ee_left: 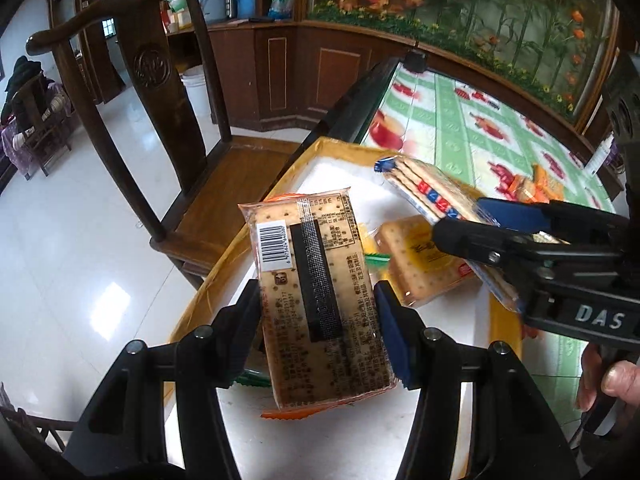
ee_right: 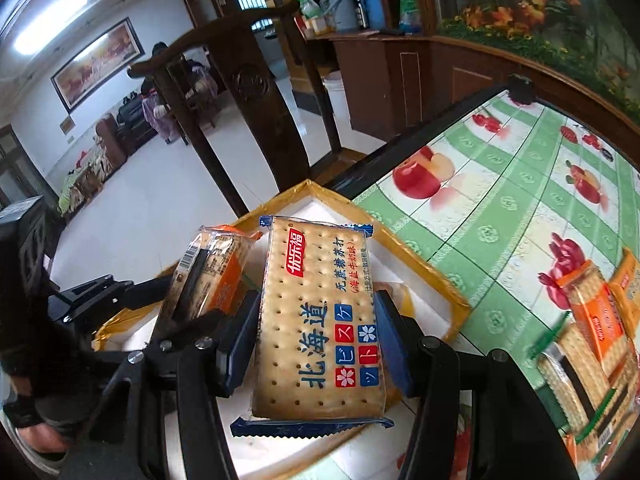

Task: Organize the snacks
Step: 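Carry both packs to the box and release them inside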

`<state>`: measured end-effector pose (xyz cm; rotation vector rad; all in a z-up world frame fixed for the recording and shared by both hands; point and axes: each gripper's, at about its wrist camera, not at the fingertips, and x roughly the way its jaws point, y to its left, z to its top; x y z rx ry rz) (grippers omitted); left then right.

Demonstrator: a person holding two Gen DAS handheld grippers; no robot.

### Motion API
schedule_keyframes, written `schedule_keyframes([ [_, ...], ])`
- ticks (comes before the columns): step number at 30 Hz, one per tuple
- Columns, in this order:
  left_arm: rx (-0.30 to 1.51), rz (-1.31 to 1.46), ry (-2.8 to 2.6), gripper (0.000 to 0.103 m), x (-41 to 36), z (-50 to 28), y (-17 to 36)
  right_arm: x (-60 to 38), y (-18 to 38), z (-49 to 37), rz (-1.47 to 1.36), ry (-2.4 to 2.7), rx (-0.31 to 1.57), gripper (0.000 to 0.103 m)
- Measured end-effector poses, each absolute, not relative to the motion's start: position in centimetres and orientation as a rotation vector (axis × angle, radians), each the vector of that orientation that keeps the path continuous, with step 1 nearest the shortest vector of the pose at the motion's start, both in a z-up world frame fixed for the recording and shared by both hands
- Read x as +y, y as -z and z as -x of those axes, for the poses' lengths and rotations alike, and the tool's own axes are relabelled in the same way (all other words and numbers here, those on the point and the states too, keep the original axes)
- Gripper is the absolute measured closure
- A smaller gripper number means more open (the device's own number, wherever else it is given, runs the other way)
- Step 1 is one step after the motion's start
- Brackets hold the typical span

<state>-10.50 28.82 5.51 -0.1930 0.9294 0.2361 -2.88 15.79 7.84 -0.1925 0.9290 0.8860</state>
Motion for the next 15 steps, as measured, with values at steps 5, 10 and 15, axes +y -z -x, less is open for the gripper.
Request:
schedule_keyframes([
  [5, 0.941, 0.134, -0.262, 0.044, 28.3, 10.5, -5.2, 16.9, -6.1, 2.7, 0.212, -0.873, 0.960, 0.045],
  [10, 0.960, 0.182, -0.275, 0.027, 29.1, 10.4, -4.8, 16.2, -6.2, 2.8, 0.124, -0.899, 0.970, 0.038],
  [15, 0.911, 0.200, -0.290, 0.019, 29.1, 10.9, -6.0, 13.9, -8.2, 3.5, 0.091, -0.887, 0.909, 0.033],
])
